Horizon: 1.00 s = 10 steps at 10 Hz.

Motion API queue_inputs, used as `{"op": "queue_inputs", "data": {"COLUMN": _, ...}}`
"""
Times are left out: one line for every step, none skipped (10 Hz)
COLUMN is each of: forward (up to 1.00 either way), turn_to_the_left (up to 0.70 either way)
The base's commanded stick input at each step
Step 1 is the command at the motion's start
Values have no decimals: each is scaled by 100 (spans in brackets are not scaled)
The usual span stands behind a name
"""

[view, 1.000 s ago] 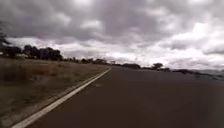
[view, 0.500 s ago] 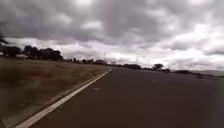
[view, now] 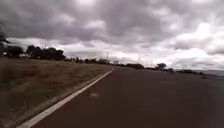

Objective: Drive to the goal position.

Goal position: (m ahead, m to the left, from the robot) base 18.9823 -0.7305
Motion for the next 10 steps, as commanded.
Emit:
{"op": "queue_inputs", "data": {"forward": 100, "turn_to_the_left": -15}}
{"op": "queue_inputs", "data": {"forward": 100, "turn_to_the_left": -36}}
{"op": "queue_inputs", "data": {"forward": 100, "turn_to_the_left": -18}}
{"op": "queue_inputs", "data": {"forward": 100, "turn_to_the_left": -39}}
{"op": "queue_inputs", "data": {"forward": 100, "turn_to_the_left": -18}}
{"op": "queue_inputs", "data": {"forward": 100, "turn_to_the_left": 0}}
{"op": "queue_inputs", "data": {"forward": 100, "turn_to_the_left": 0}}
{"op": "queue_inputs", "data": {"forward": 100, "turn_to_the_left": -4}}
{"op": "queue_inputs", "data": {"forward": 100, "turn_to_the_left": -24}}
{"op": "queue_inputs", "data": {"forward": 100, "turn_to_the_left": -31}}
